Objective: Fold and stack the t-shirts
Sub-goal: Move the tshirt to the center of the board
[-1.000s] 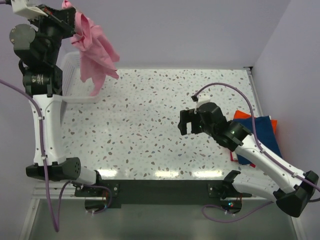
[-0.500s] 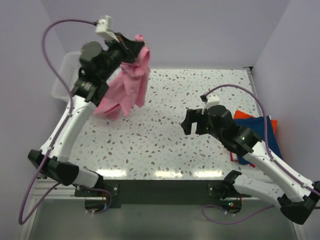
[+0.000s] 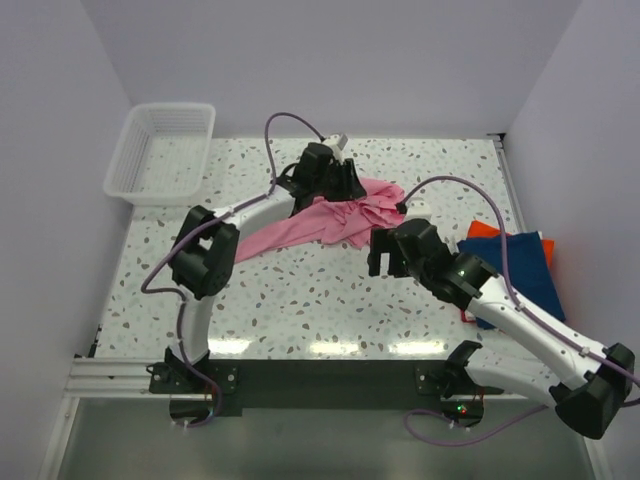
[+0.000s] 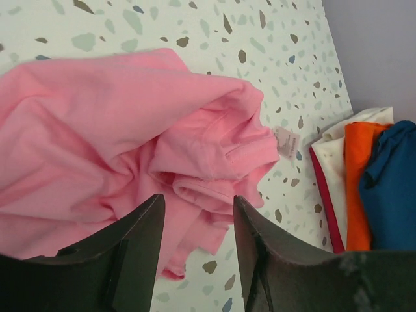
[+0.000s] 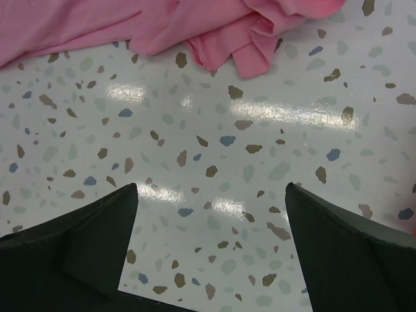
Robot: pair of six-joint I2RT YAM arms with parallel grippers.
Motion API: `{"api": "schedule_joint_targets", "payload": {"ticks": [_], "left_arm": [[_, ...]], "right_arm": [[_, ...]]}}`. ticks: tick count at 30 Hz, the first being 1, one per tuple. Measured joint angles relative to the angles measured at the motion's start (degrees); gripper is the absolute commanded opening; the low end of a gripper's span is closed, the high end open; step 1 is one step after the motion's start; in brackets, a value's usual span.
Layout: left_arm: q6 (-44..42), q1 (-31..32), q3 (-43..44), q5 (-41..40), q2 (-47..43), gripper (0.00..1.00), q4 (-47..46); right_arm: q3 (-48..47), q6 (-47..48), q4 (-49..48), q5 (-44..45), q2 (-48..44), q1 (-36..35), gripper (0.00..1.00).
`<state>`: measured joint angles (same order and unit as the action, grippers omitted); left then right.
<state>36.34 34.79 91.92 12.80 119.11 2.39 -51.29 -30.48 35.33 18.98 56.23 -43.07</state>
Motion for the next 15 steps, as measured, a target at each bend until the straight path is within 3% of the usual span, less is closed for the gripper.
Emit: {"api": "schedule_joint_targets", "payload": {"ticks": [5,7,10,15], "left_arm": [[0.76,-2.97,-7.78,-4.39,-9.64,0.50,0.85],[1.60,-5.92,-12.61,-7.06,-16.68,0.48,2.23],[2.19,-11.47,-22.01,-12.61,-29.07,0.45,4.35],[2.21,-17.94,-37.38,-21.33,-46.66,0.43,9.97]], "right_arm": [[-0.22,-0.20,-3.30,3.26,8.17,0.74,0.95],[-1.90,0.15,-4.22,2.86,13.16,2.64,0.88],[-4.70,0.50,-7.63,0.79,21.07,7.78,0.87],[-5.38,0.31,-12.41,-3.78,26.64,14.23,0.85]]}}
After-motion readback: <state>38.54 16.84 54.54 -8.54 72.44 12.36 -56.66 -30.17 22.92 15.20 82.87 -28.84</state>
